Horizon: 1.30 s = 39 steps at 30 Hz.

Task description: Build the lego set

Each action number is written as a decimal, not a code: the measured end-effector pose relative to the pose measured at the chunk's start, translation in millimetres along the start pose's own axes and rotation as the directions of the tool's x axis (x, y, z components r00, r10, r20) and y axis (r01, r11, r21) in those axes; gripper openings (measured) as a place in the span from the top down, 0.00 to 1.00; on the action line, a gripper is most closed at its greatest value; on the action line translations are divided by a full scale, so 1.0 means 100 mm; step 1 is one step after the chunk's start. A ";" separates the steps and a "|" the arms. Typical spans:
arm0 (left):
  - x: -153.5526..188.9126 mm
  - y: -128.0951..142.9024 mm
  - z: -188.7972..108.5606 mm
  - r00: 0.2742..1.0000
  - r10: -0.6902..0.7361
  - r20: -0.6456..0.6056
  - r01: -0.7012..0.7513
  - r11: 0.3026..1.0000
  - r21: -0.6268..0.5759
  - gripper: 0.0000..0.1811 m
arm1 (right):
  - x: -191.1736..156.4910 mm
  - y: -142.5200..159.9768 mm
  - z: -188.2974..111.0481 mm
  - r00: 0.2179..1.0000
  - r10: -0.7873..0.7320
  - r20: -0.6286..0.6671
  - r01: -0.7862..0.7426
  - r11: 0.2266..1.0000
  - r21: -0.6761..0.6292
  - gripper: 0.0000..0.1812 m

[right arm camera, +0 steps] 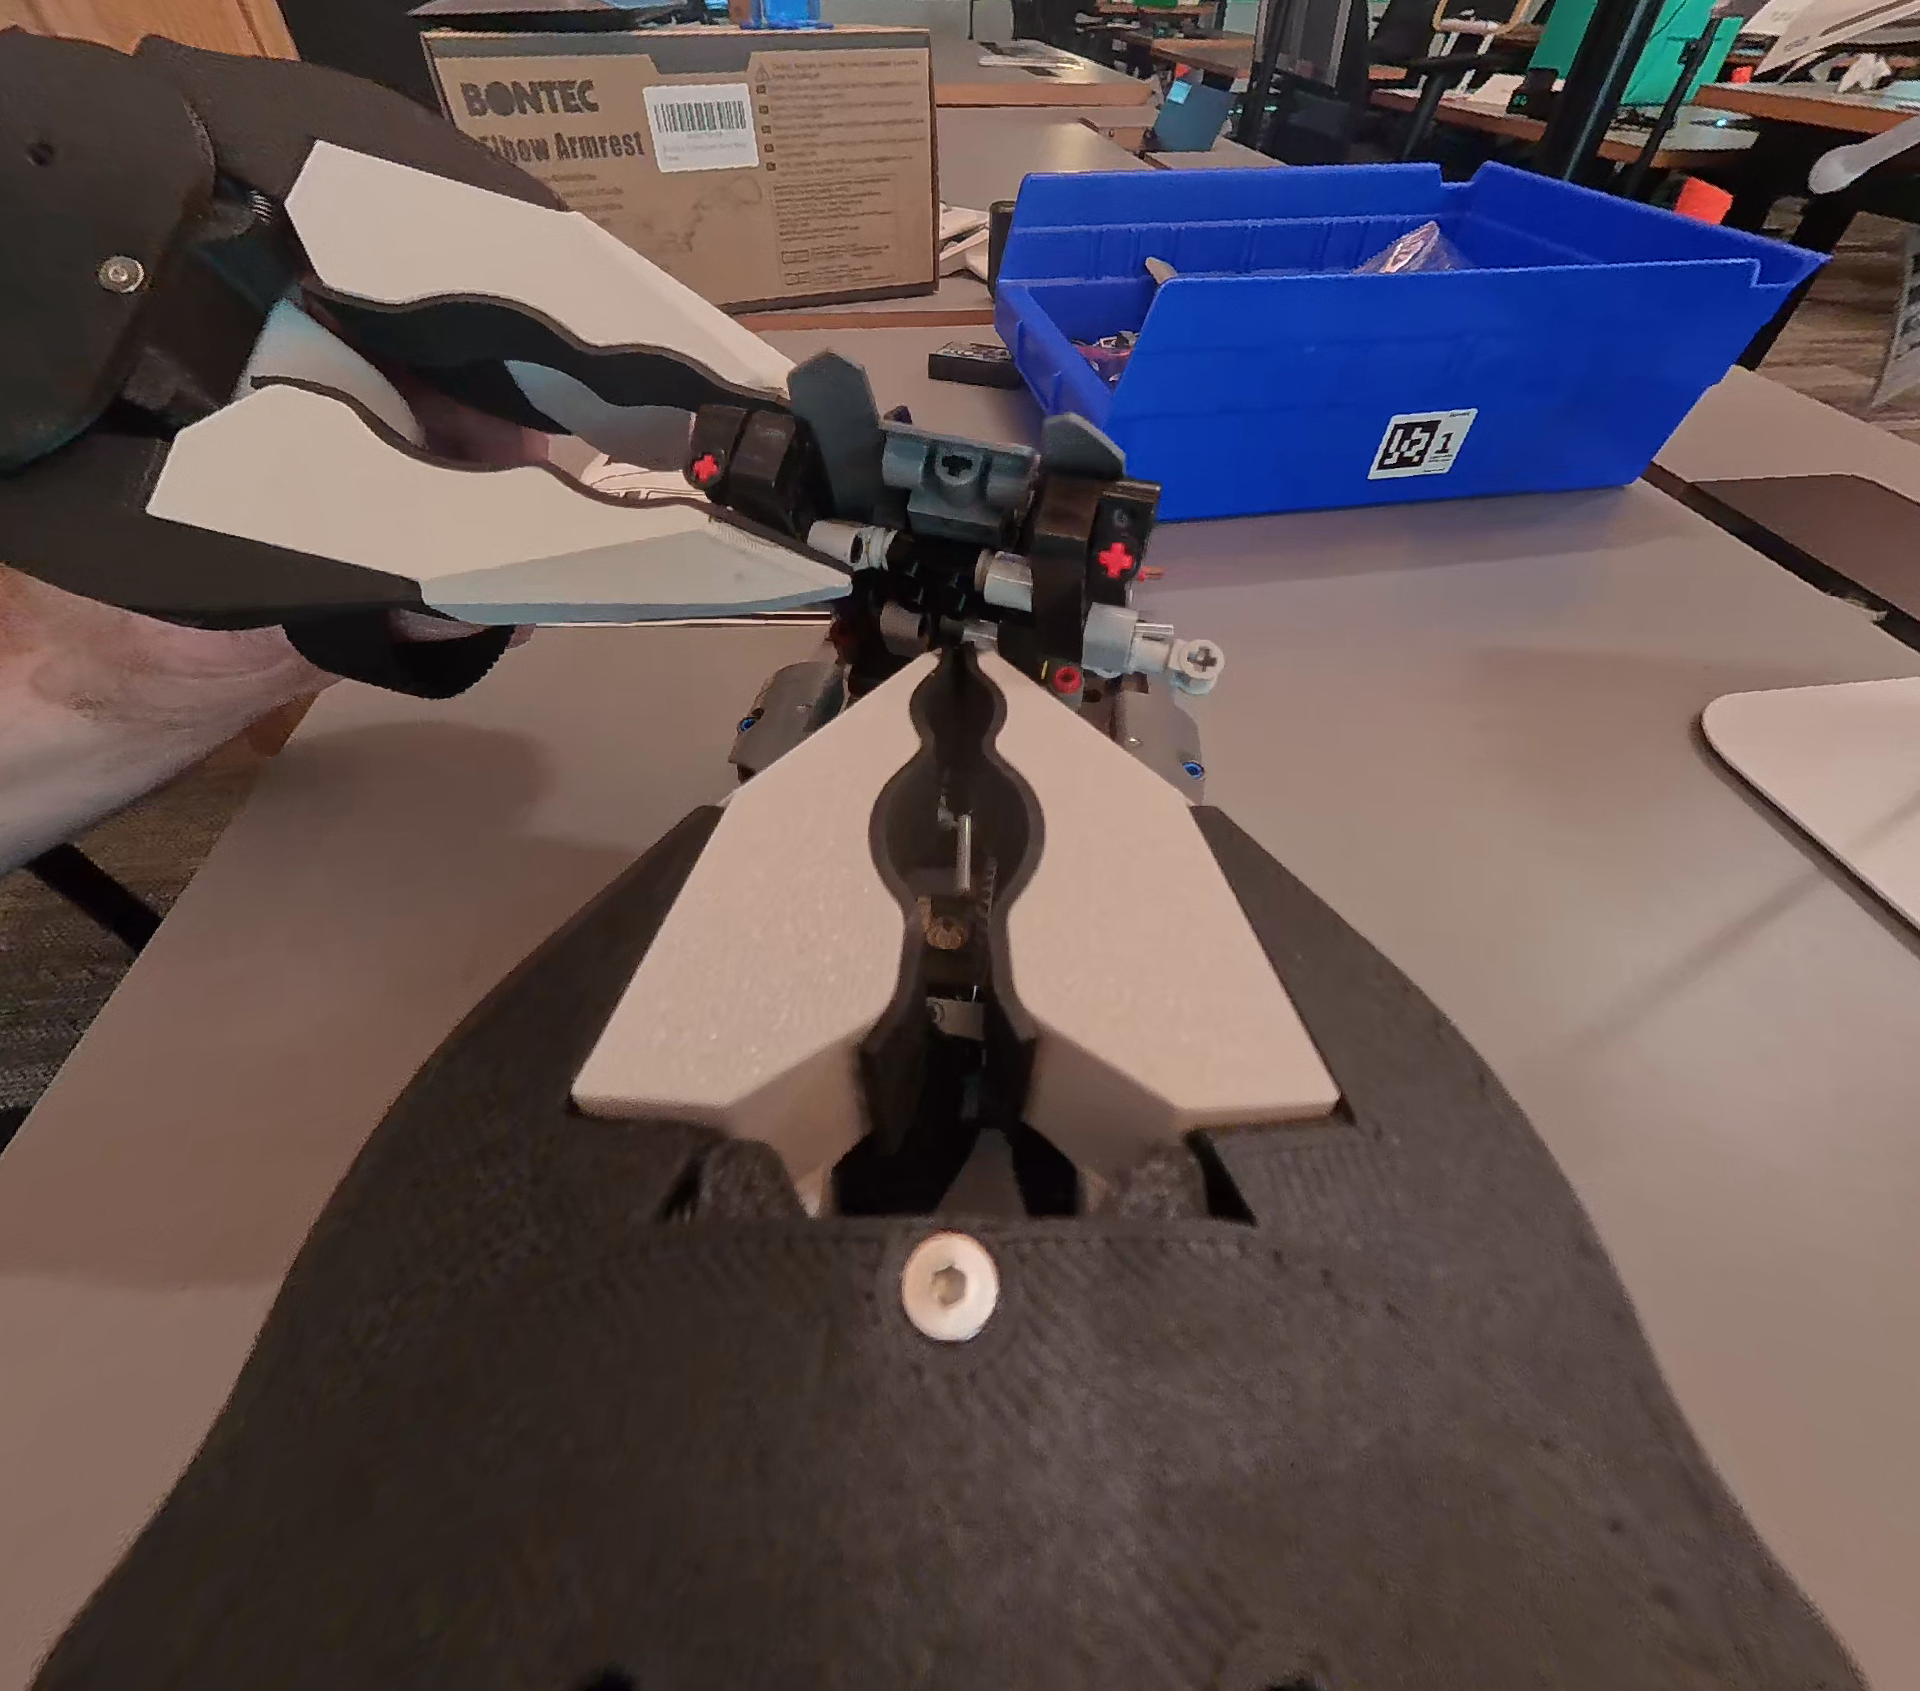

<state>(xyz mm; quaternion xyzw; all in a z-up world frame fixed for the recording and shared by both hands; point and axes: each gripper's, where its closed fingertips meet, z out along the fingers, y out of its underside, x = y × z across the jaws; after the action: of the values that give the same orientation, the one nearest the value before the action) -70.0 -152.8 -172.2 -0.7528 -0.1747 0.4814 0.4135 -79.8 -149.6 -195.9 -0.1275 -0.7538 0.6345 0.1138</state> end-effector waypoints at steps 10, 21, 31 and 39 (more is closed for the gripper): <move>0.03 -0.02 -0.06 0.984 -0.174 -0.049 0.173 0.985 -0.023 0.89 | -0.19 -0.05 -0.20 0.988 -0.144 0.057 0.145 0.989 -0.012 0.96; 0.04 0.01 -0.21 0.956 -0.264 -0.130 0.262 0.964 -0.035 0.89 | -0.36 -0.07 -0.23 0.965 -0.252 0.074 0.255 0.966 -0.032 0.90; 0.11 0.09 -0.80 0.905 -0.251 -0.345 0.275 0.961 0.022 0.88 | -0.81 -0.18 -0.55 0.936 -0.304 0.177 0.316 0.948 -0.041 0.90; 0.13 0.19 -1.16 0.874 -0.270 -0.404 0.322 0.944 0.066 0.87 | -1.06 -0.11 -0.26 0.957 -0.282 0.064 0.287 0.954 -0.085 0.78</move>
<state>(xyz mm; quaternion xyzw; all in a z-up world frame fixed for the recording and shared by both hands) 35.0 -208.0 -172.1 -0.7689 -0.1703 0.2632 0.5573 27.9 -163.3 -181.6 -0.0068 -0.7957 0.5787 0.1786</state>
